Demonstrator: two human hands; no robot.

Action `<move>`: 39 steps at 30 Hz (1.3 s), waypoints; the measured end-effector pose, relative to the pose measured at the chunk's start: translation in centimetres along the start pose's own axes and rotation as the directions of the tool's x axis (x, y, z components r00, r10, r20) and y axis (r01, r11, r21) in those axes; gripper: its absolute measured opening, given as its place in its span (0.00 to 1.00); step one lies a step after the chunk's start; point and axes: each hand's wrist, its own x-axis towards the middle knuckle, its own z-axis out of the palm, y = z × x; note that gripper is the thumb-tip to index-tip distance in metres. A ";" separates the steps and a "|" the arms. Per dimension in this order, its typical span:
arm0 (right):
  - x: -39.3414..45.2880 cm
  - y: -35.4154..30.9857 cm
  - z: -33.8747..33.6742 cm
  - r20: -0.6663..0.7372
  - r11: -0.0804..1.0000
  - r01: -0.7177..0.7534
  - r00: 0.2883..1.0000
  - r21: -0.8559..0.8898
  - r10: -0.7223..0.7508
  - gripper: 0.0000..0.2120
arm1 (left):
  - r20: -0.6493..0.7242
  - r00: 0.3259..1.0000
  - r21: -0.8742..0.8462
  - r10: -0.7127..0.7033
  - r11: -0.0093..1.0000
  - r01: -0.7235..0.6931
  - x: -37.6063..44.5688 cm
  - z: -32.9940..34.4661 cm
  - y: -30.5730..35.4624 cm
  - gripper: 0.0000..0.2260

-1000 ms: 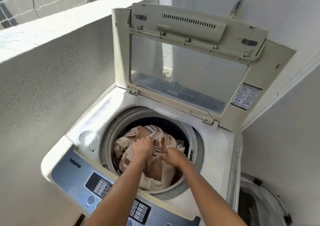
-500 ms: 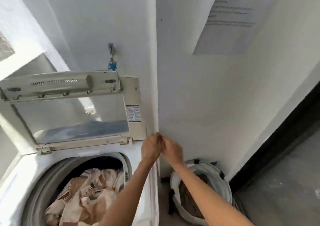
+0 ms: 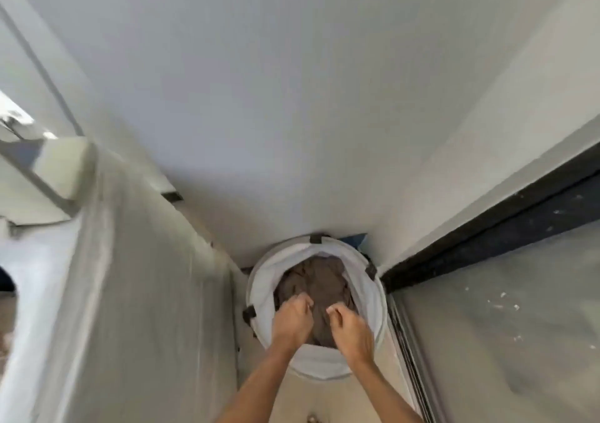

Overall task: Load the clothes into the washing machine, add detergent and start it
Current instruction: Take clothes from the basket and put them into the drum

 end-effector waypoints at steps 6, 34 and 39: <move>9.7 9.2 11.5 0.172 0.988 -0.141 0.974 -0.058 0.149 0.10 | 0.157 0.982 0.039 -0.101 0.995 0.096 10.0 10.8 -5.1 0.11; 8.9 2.7 2.6 -0.100 0.920 0.094 0.993 0.380 -0.060 0.18 | 0.097 0.994 -0.370 -0.057 0.925 0.089 8.8 4.3 -3.7 0.10; 6.0 -8.2 -10.8 -0.345 0.831 0.337 0.919 0.443 -0.189 0.17 | 0.092 0.989 -0.621 0.117 0.783 -0.035 4.6 -5.3 2.0 0.10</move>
